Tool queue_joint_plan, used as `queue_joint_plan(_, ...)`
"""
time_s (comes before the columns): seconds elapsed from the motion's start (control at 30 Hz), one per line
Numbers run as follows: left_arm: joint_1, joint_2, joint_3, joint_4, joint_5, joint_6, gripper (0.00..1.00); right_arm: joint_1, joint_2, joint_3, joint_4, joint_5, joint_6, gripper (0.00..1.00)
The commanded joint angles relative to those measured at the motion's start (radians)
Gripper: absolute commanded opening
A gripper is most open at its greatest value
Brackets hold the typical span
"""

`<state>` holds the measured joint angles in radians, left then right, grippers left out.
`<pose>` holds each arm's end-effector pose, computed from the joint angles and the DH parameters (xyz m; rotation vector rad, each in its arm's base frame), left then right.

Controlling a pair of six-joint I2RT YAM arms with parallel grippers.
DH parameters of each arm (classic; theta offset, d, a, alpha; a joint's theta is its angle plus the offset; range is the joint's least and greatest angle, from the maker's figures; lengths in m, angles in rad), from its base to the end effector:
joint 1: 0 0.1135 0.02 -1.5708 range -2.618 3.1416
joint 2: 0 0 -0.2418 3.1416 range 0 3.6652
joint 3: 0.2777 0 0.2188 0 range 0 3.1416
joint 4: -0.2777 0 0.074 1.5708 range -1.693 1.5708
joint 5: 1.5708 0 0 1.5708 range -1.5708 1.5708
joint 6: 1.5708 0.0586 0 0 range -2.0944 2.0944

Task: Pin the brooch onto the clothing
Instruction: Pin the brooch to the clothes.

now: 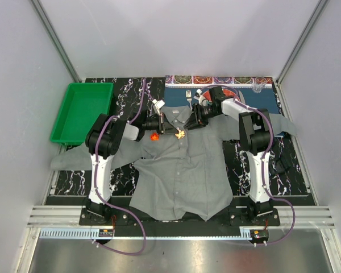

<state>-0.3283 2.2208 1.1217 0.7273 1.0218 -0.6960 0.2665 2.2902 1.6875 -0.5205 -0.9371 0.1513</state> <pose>0.3746 -0.1804 0.1078 0.3838 2.0854 -1.6307 0.4060 0.1598 0.1275 -0.4432 2.5468 1.3928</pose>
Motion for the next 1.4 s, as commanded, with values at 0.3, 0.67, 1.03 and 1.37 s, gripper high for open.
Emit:
queue_joint_plan(0.3,-0.006,-0.009,0.041,0.06,0.0,0.015,0.0,0.022,-0.02,0.021,-0.007,-0.118,0.002,0.14)
queue_joint_plan(0.67,-0.002,-0.006,0.05,0.051,-0.002,0.004,0.0,0.022,-0.043,-0.005,0.013,-0.132,0.004,0.0)
queue_joint_plan(1.03,-0.005,-0.036,0.033,0.103,-0.04,-0.163,0.0,0.02,-0.1,-0.078,0.105,-0.097,0.014,0.0)
queue_joint_plan(1.37,-0.005,-0.069,0.02,-0.012,-0.1,-0.151,0.01,0.022,-0.127,-0.1,0.134,-0.075,0.011,0.0)
